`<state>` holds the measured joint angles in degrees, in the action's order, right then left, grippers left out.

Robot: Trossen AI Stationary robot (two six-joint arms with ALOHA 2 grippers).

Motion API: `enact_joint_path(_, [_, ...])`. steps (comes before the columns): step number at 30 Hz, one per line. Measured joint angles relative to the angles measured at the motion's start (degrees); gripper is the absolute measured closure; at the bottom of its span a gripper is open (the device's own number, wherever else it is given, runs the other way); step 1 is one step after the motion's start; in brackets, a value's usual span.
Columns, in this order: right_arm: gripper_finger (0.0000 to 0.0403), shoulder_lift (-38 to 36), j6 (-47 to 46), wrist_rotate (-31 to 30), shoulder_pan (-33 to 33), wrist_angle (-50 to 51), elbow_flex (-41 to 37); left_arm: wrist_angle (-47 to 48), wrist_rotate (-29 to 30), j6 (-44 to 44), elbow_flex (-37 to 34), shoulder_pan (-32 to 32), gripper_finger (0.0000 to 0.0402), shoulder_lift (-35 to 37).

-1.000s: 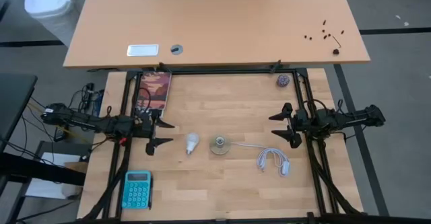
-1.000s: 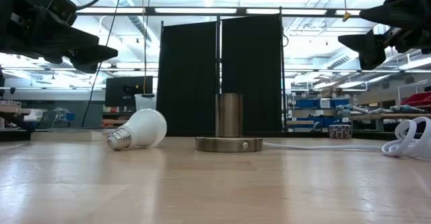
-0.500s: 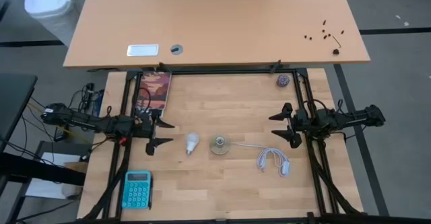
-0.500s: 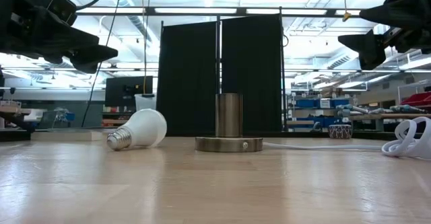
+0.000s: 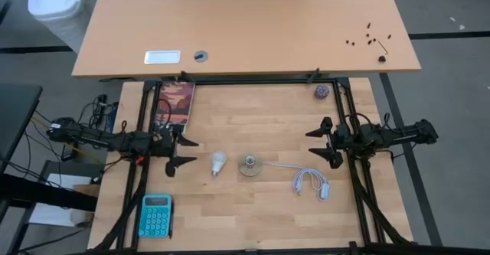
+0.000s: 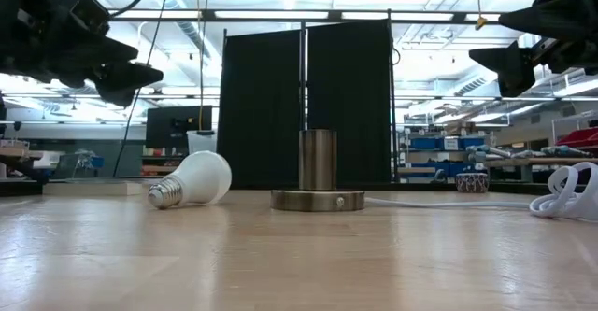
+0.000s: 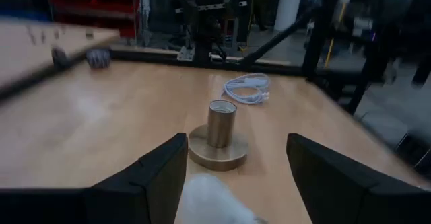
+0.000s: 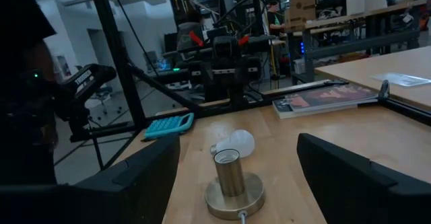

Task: Screw lightbulb
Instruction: Insert the lightbulb into the desk lamp

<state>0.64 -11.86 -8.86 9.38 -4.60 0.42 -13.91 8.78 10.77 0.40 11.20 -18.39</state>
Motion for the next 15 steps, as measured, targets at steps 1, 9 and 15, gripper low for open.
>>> enact_joint_path(1, [0.0093, 0.0, -0.01, 0.0, -0.01, 0.0, 0.01, -0.08, 0.0, 3.11, 0.0, 0.0, 0.0145, 0.0])
enact_joint_path(9, [0.0093, 0.0, -0.01, 0.0, 0.0, 0.0, 0.01, -4.98, 0.52, 12.32, 0.0, 0.0, 0.0144, 0.0])
enact_joint_path(15, [0.0093, 0.0, -0.01, 0.0, -0.01, 0.0, 0.01, -12.27, 2.64, 18.92, 0.0, 0.0, 0.0145, 0.0])
